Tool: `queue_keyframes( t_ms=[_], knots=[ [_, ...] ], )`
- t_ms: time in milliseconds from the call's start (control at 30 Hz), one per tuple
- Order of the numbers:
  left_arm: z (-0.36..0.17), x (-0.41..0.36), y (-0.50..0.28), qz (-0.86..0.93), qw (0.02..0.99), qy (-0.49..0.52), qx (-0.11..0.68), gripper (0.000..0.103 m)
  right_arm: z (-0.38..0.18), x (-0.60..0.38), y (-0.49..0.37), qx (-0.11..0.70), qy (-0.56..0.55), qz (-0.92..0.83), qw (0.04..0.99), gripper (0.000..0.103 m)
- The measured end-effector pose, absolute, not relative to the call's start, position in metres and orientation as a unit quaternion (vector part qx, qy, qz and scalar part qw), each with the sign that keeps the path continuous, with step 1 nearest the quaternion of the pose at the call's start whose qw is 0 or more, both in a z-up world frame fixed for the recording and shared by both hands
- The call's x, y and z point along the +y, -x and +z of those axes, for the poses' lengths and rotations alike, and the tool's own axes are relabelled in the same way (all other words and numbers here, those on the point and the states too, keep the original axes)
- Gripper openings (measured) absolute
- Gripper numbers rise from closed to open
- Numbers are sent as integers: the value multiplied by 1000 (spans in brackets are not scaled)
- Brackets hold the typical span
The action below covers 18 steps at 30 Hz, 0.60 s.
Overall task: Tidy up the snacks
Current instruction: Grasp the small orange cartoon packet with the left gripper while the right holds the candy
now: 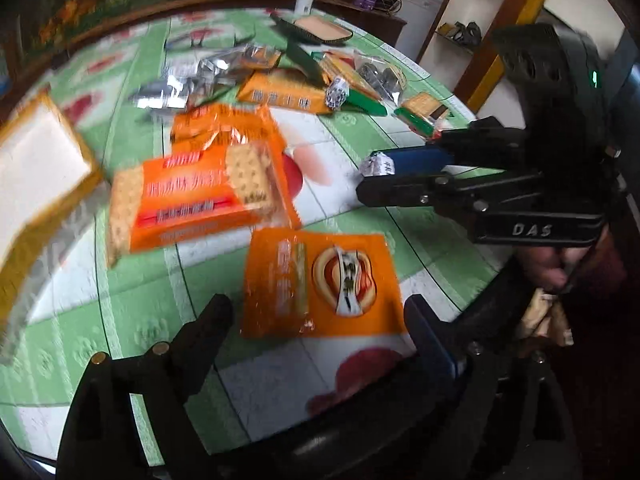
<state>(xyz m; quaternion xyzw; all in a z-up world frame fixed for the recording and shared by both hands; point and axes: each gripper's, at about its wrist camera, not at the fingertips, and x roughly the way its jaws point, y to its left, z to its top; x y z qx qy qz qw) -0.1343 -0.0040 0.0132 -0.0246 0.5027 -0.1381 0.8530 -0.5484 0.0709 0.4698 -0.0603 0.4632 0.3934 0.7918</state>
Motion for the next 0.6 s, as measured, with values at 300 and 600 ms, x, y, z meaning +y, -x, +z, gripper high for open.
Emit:
queue_keyframes(
  t_ms=[300,600],
  knots=[
    [5,-36,134,-94,869,-52,483,96,428,-14,425,457,39,373,807,36],
    [14,-19,140,-111,889,11,445,43,353,-66,310,457,31,369,809,36]
  ],
)
